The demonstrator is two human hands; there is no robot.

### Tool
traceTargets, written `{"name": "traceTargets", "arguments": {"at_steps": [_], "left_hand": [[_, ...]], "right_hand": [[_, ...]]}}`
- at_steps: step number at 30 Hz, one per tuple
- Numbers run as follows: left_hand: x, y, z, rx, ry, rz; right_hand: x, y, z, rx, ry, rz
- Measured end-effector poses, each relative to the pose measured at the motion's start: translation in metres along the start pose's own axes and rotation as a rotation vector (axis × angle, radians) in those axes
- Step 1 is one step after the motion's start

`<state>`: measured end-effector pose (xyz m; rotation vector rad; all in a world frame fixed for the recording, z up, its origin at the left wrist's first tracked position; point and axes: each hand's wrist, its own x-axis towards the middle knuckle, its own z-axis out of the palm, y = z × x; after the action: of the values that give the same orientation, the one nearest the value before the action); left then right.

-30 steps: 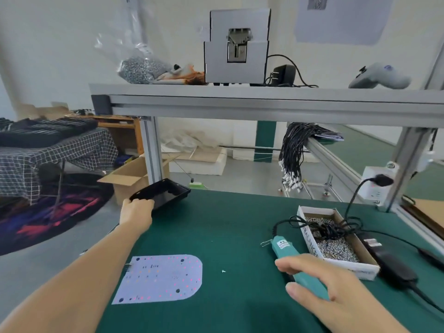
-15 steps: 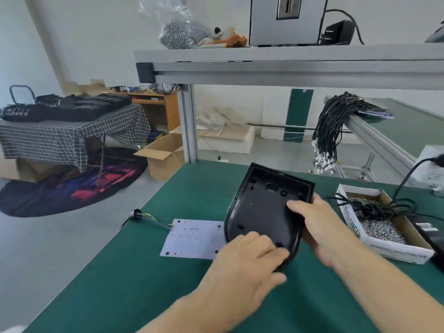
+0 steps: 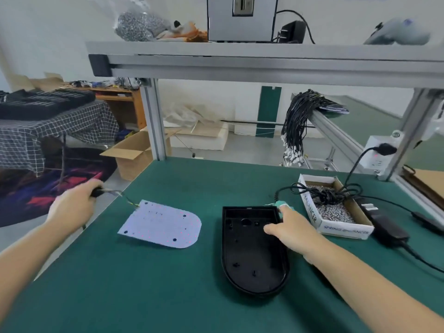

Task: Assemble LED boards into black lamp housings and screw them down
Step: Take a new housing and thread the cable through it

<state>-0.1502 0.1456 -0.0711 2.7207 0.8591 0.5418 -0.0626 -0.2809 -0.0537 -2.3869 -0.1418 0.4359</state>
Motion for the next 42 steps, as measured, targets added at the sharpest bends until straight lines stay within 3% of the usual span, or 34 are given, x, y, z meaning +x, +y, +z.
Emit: {"name": "traceTargets", "arguments": {"at_steps": [2,4,5,8,10,12,14,17,19,22,24,25,27,29,32,38,40,42], "left_hand": [[0.002,0.033,-0.027,-0.185,0.222,0.1],[-0.011,0.08,-0.064,-0.35,0.393,0.365],[-0.023,0.106,-0.081,-0.386,0.421,0.533],[-0.068,0.178,-0.105,-0.379,0.33,1.008],[-0.087,0.209,-0.108,-0.424,0.302,1.11],[-0.083,0.215,-0.103,-0.443,0.416,1.03],[-0.058,0.195,-0.095,-0.367,0.477,0.741],[-0.021,0.148,-0.091,-0.459,0.235,0.15],[-0.011,0.136,-0.095,-0.544,0.271,-0.007],[0.0,0.168,-0.102,-0.368,0.495,0.206],[-0.003,0.213,-0.102,-0.294,0.364,0.305],[-0.007,0.233,-0.097,-0.395,0.207,0.272],[-0.014,0.266,-0.091,-0.816,-0.194,0.11],[-0.025,0.29,-0.086,-1.214,-0.438,-0.035],[-0.042,0.319,-0.085,-1.478,-0.539,0.004],[-0.059,0.362,-0.121,-1.805,-0.58,0.141],[-0.056,0.365,-0.133,-1.941,-0.576,0.154],[-0.053,0.362,-0.134,-1.923,-0.565,0.215]], "right_hand": [[-0.007,-0.011,-0.009,-0.365,0.133,-0.129],[-0.016,-0.029,-0.017,-0.4,0.238,-0.321],[-0.022,-0.041,-0.022,-0.263,0.214,-0.419],[-0.041,-0.091,-0.027,0.292,-0.166,-0.7],[-0.046,-0.113,-0.024,0.455,-0.302,-0.88],[-0.051,-0.125,-0.029,0.565,-0.18,-0.907],[-0.048,-0.123,-0.049,0.843,-0.028,-0.802],[-0.042,-0.107,-0.092,1.445,0.008,-0.658],[-0.038,-0.093,-0.107,1.387,0.057,-0.583],[-0.036,-0.084,-0.111,0.821,0.094,-0.434],[-0.034,-0.086,-0.113,0.574,0.1,-0.373],[-0.034,-0.087,-0.114,0.55,0.098,-0.372],[-0.034,-0.087,-0.114,0.543,0.023,-0.369],[-0.033,-0.082,-0.101,0.422,-0.145,-0.344],[-0.028,-0.08,-0.077,0.11,-0.226,-0.321],[-0.033,-0.084,-0.073,-0.037,-0.595,-0.371],[-0.033,-0.084,-0.074,-0.04,-0.458,-0.45],[-0.03,-0.083,-0.081,0.007,-0.227,-0.495]]}}
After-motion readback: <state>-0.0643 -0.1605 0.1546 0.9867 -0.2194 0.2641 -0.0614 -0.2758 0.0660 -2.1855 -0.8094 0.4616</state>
